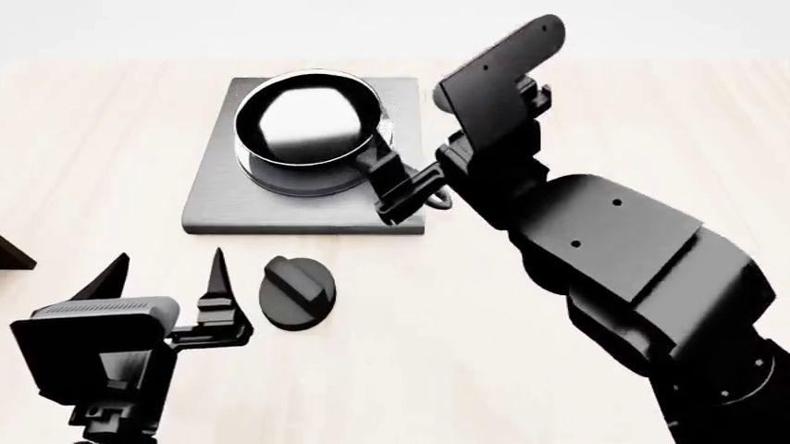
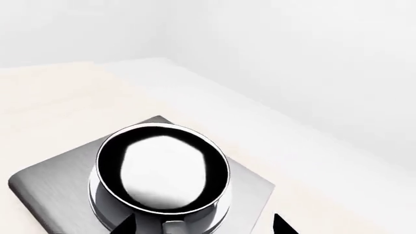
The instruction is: Turn on the stove and put the frying pan on it.
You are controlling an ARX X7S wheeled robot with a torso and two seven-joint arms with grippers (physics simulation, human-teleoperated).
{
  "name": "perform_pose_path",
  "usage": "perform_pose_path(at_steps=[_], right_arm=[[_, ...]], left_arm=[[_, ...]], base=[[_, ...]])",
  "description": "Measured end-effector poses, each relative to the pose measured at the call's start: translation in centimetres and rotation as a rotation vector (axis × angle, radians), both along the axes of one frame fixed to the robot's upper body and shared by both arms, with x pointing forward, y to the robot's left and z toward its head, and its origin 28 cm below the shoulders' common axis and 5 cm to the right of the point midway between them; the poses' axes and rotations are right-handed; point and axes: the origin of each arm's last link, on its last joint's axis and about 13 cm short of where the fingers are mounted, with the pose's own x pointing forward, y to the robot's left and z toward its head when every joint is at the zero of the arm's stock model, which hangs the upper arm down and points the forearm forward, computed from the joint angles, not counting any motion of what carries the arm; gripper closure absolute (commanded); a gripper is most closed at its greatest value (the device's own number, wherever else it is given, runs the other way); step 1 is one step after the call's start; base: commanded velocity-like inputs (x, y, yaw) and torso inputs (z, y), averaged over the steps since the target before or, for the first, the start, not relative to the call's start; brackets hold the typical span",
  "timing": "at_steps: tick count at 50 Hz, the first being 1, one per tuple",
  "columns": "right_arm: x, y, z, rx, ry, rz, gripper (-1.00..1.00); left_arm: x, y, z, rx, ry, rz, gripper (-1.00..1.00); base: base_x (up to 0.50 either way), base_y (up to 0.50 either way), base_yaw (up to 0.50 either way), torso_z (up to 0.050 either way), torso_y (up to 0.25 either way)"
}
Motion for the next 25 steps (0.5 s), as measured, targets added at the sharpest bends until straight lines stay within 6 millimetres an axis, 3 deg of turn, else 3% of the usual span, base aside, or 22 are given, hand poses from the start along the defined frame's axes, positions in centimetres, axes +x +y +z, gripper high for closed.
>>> perform_pose_path(at_steps=[25], right_arm=[[-9.6, -6.2, -1.4, 0.315, -0.377, -0.216, -1.0]], left_arm=[[-0.6, 1.0, 3.7, -0.03, -0.239, 0.099, -1.0]], base=[[0.0, 0.0, 0.0, 0.0, 0.0]])
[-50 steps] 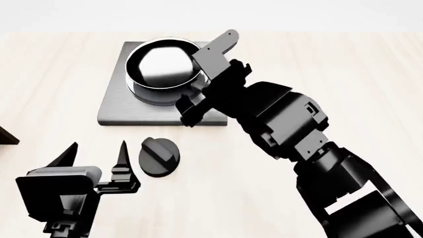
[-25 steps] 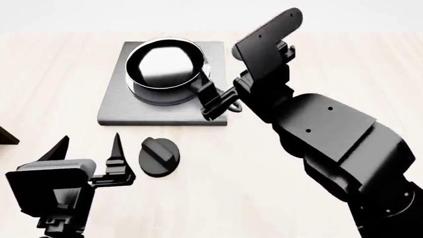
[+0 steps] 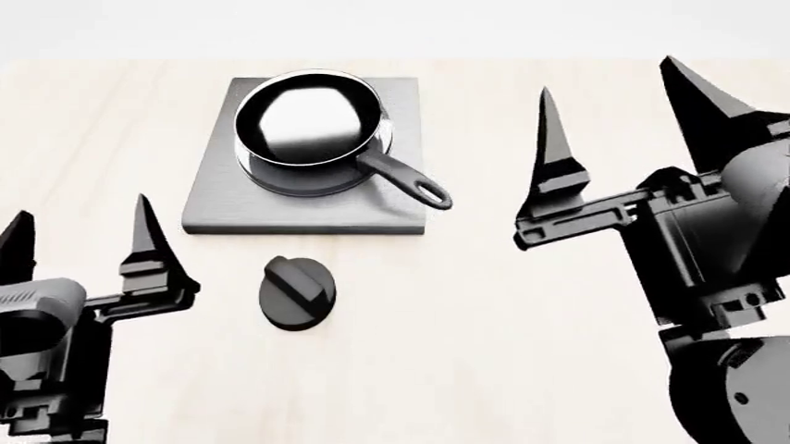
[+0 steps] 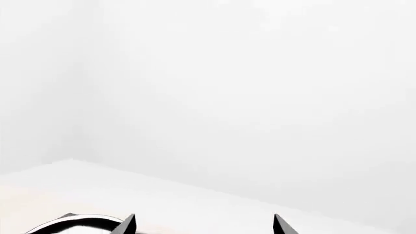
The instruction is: Turn on the stove and put the frying pan on it.
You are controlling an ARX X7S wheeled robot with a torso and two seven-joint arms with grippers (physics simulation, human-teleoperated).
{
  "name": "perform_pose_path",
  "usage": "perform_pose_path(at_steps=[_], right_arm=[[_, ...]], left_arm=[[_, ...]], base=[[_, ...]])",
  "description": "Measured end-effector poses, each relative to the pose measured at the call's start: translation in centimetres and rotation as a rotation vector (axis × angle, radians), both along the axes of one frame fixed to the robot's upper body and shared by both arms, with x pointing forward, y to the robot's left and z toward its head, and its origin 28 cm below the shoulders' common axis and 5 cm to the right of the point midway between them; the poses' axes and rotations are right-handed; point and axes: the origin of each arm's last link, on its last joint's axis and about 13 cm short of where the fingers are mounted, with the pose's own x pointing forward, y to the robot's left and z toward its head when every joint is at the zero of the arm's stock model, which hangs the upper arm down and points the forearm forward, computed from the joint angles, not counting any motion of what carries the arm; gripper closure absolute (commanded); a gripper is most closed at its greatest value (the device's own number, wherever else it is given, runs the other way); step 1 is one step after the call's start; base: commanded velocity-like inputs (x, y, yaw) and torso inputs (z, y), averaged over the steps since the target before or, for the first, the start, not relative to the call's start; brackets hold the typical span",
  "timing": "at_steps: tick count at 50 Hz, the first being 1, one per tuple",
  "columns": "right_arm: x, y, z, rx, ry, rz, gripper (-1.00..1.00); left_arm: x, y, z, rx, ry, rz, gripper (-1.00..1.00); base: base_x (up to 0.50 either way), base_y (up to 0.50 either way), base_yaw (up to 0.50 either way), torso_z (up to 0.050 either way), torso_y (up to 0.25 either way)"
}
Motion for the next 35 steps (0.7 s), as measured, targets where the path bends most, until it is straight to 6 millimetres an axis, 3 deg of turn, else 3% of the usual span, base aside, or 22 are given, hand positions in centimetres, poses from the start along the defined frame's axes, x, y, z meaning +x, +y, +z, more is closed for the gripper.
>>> perform_pose_path(at_steps=[16, 35], right_arm=[[-5.6, -2.9, -1.7, 0.176, -0.248, -0.115, -1.0], [-10.4, -4.6, -2.4, 0.286, -0.553, -0.155, -1.0]], left_arm=[[-1.8, 0.8, 2.2, -0.058, -0.269, 0.052, -1.0], [-3.8, 1.4, 3.8, -0.101, -0.521, 0.1, -1.0]], base=[[0.0, 0.0, 0.0, 0.0, 0.0], [0.0, 0.0, 0.0, 0.0, 0.0]])
